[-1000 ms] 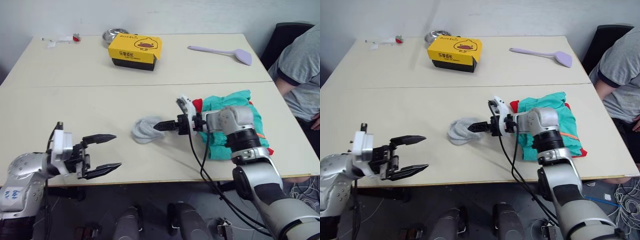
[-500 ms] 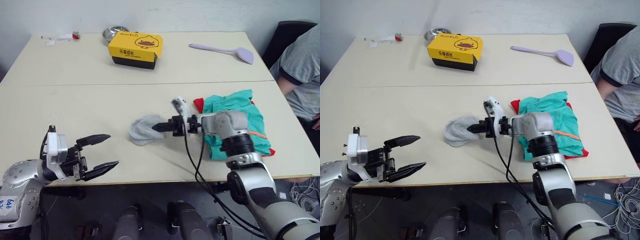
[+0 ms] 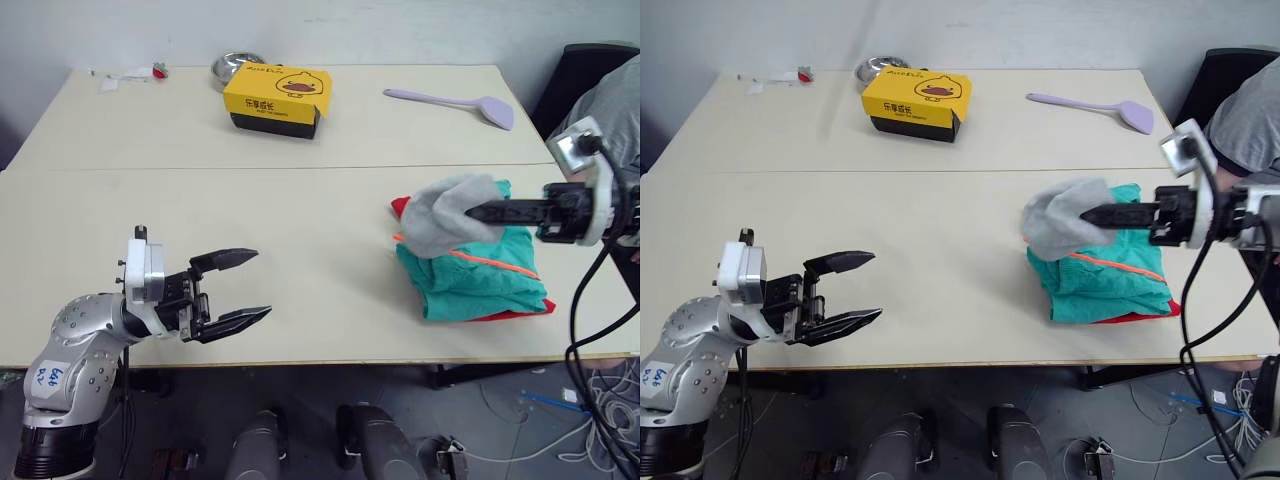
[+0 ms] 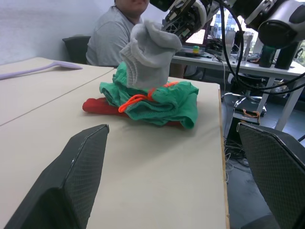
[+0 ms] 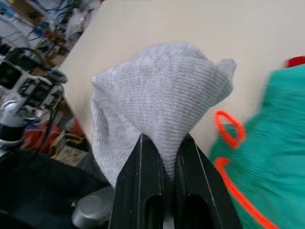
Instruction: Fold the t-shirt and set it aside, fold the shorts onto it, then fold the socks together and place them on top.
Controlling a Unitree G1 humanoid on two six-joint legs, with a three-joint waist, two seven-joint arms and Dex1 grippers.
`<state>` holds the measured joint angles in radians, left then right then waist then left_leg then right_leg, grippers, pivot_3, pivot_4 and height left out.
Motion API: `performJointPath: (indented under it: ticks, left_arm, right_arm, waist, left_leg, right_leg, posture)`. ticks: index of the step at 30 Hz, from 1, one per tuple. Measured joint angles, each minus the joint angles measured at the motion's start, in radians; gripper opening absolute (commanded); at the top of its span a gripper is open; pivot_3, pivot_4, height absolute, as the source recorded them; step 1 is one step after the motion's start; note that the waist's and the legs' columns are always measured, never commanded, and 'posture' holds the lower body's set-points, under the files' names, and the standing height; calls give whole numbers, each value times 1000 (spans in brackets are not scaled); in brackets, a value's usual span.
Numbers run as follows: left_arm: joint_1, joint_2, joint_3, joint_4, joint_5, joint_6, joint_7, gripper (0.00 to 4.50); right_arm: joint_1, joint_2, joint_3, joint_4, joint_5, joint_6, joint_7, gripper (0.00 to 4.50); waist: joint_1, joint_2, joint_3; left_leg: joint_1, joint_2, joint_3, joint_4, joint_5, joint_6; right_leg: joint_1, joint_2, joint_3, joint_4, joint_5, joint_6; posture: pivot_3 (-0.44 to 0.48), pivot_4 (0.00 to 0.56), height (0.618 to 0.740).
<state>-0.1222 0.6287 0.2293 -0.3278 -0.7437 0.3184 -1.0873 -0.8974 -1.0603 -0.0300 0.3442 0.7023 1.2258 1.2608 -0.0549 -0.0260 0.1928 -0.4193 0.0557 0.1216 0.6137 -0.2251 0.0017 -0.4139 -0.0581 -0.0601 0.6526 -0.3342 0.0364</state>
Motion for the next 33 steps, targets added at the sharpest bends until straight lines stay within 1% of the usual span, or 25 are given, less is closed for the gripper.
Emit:
performJointPath:
  ticks: [3, 5, 7, 9, 12, 15, 16, 17, 19, 20, 22, 24, 26, 28, 29, 31, 33]
  left_arm:
    - [-20, -10, -19, 26, 3, 0, -2, 4500]
    - [-23, -10, -19, 34, 5, -1, -3, 4500]
    - [-28, -10, -19, 39, 6, -2, -5, 4500]
    - [-37, -10, -23, 47, 8, -3, -7, 4500]
    - [-44, -10, -24, 50, 10, -3, -6, 4500]
    - [-42, 3, -17, 54, 16, -3, -5, 4500]
    - [-42, 6, -12, 54, 17, -3, -4, 4500]
    - [-39, 9, -10, 53, 19, -3, -1, 4500]
    - [-19, 21, -4, 54, 32, -3, 6, 4500]
    - [-8, 25, 3, 57, 43, -4, 10, 4500]
    - [14, 48, 10, 62, 83, -24, 24, 4500]
    - [30, 68, 26, 70, 124, -44, 32, 4500]
    - [46, 94, 34, 74, 154, -67, 32, 4500]
    - [67, 114, 40, 93, 185, -90, 29, 4500]
    - [77, 125, 42, 106, 204, -103, 29, 4500]
    - [115, 150, 52, 147, 260, -151, 24, 4500]
    - [136, 161, 63, 162, 283, -172, 20, 4500]
  right_arm:
    - [-34, -25, 160, 165, -177, -193, 94, 30]
    - [-60, -13, 252, 299, -296, -317, 135, 30]
    - [-96, 30, 284, 406, -370, -400, 145, 30]
    - [-140, 88, 288, 505, -425, -466, 123, 30]
    - [-158, 132, 287, 601, -494, -570, 79, 841]
    - [-157, 131, 269, 619, -527, -610, 73, 1951]
    - [-155, 123, 259, 615, -534, -616, 80, 2257]
    - [-145, 106, 256, 598, -538, -621, 91, 2696]
    - [-99, 43, 237, 537, -537, -642, 139, 3357]
    - [-82, 14, 220, 517, -538, -647, 155, 3764]
    - [-20, -49, 160, 427, -527, -701, 174, 4440]
    - [45, -75, 69, 336, -486, -764, 194, 4479]
    - [127, -75, -8, 224, -425, -837, 234, 4479]
    - [211, -57, -68, 115, -379, -886, 238, 4479]
    - [249, -37, -96, 65, -362, -903, 229, 4479]
    - [368, 65, -159, -111, -301, -964, 188, 4479]
    - [447, 150, -166, -222, -279, -1015, 158, 4479]
  waist:
    - [3, 0, 0]
    - [5, 0, 0]
    - [2, 2, 1]
    - [-2, 2, 2]
    - [2, 3, 2]
    - [8, 4, 3]
    - [9, 4, 3]
    - [10, 4, 3]
    - [20, 5, 3]
    - [23, 6, 4]
    - [26, 7, 4]
    - [26, 7, 4]
    - [20, 7, 4]
    - [17, 7, 4]
    - [16, 7, 4]
    - [15, 6, 4]
    - [17, 6, 4]
  left_leg:
    - [-1, 0, 0, 0, 0, 0]
    - [-2, -1, 1, 0, 0, 0]
    - [-1, -1, 3, 1, 2, -3]
    - [-1, 0, 3, 2, 3, -5]
    - [-1, 1, 2, 3, 3, -6]
    - [-1, 0, 2, 4, 3, -6]
    - [-1, 0, 2, 4, 3, -6]
    - [-1, 0, 2, 4, 3, -5]
    - [-1, 0, 2, 4, 2, -5]
    - [-1, 0, 3, 4, 2, -5]
    - [-1, 1, 2, 5, 0, -5]
    - [-1, 1, 2, 5, 0, -4]
    - [0, 3, 3, 6, -2, -3]
    - [3, 4, 3, 6, -3, -4]
    - [4, 5, 4, 5, -3, -4]
    - [7, 8, 4, 5, -3, -5]
    - [7, 8, 4, 3, -3, -6]
  right_leg:
    - [-1, 1, 0, 0, 0, 0]
    - [-1, 0, 0, 0, 0, 1]
    - [-1, 1, 2, 0, 0, 1]
    - [-1, 2, 3, 1, 1, 2]
    - [-1, 3, 2, 1, 1, 2]
    - [-1, 2, 3, 1, 1, 2]
    - [-1, 2, 3, 1, 1, 3]
    - [-1, 2, 3, 1, 1, 3]
    - [-1, 1, 3, 1, 1, 3]
    - [-1, 1, 3, 0, 1, 3]
    - [-1, 2, 3, 0, 1, 3]
    - [-1, 2, 3, 0, 1, 3]
    - [1, 3, 3, 0, 1, 2]
    - [3, 4, 4, 1, 2, 2]
    - [3, 5, 4, 1, 2, 2]
    - [6, 8, 5, 1, 2, 0]
    - [5, 9, 6, 1, 2, 0]
  posture:
    - [0, 150, 740]
    - [0, 150, 740]
    - [0, 150, 740]
    - [0, 150, 740]
    - [0, 150, 740]
    - [0, 150, 740]
    - [0, 150, 740]
    - [0, 150, 740]
    - [0, 150, 740]
    - [0, 150, 740]
    - [0, 150, 740]
    - [0, 150, 740]
    - [0, 150, 740]
    - [0, 150, 740]
    - [0, 150, 740]
    - [0, 150, 740]
    - [0, 150, 740]
